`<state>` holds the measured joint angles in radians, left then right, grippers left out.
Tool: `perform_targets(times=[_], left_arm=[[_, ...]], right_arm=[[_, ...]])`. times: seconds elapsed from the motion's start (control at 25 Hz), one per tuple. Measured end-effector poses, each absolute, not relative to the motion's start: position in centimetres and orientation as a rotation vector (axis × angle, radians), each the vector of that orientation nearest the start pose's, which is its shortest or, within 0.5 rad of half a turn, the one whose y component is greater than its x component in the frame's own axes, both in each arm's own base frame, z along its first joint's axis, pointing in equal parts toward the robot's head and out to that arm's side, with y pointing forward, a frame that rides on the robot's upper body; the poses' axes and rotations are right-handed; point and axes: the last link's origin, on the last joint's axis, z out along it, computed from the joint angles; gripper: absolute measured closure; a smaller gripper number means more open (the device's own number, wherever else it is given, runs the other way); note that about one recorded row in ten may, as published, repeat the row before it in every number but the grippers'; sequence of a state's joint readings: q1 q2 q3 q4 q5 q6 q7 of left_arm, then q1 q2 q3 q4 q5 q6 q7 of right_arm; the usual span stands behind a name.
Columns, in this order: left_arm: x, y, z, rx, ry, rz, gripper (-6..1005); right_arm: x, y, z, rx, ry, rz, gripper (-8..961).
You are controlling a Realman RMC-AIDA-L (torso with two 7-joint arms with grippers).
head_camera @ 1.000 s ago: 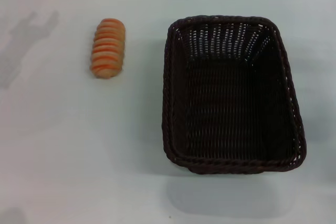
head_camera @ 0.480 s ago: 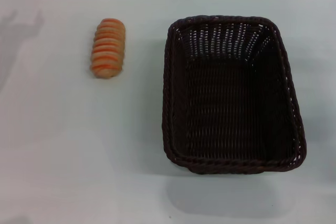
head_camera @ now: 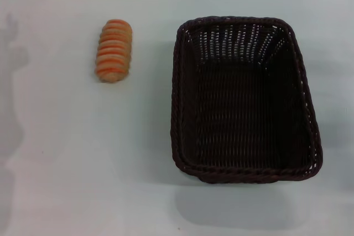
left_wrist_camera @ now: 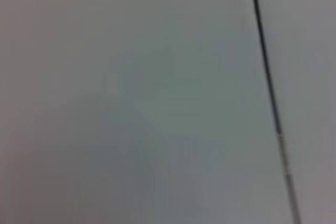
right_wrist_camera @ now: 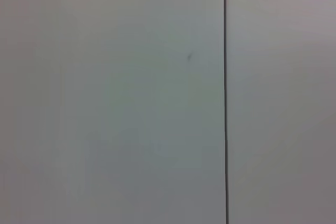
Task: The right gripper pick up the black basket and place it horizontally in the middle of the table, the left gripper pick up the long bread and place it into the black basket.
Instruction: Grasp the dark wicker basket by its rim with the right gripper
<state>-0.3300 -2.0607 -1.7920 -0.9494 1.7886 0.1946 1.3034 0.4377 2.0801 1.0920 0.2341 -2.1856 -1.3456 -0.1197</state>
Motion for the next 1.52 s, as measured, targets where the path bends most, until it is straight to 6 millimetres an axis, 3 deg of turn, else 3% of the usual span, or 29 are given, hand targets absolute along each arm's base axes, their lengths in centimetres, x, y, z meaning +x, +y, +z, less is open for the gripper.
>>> perform_targets(times=[0.2,0.28,0.36,0.68,0.84,1.08,1.28,1.52], left_arm=[[-33.1,40.4,10.3,-1.31,-0.66,-0.135,307],[-32.3,39.2,9.2,-1.196,-0.479,-0.138,307],[-32.2,38.7,8.9,-1.176,-0.463,-0.22,307],[-34.6,37.6,8.3,-1.209,-0.757,-0.7,307],[-34.7,37.6,7.8,-1.302,-0.869,-0.867,306],[-34.6,37.3,7.5,-1.354,-0.878,-0.879,306],[-35.1,37.0,7.5,-1.363,-0.878,-0.851,306],[-35.6,36.8,7.9,-1.359,-0.869,-0.831,307]], right_arm=[[31.7,34.1,4.4,-1.219,0.328,0.682,612],[31.6,34.2,4.4,-1.219,0.327,0.684,612],[31.6,34.2,4.4,-1.22,0.326,0.684,612],[31.3,34.2,3.5,-1.243,0.374,0.704,612],[31.0,34.0,2.4,-1.257,0.479,0.735,613],[28.9,33.6,1.9,-1.282,0.503,0.69,613],[27.0,32.1,2.6,-1.277,0.506,0.707,613],[23.8,31.6,3.0,-1.465,0.581,0.725,589]])
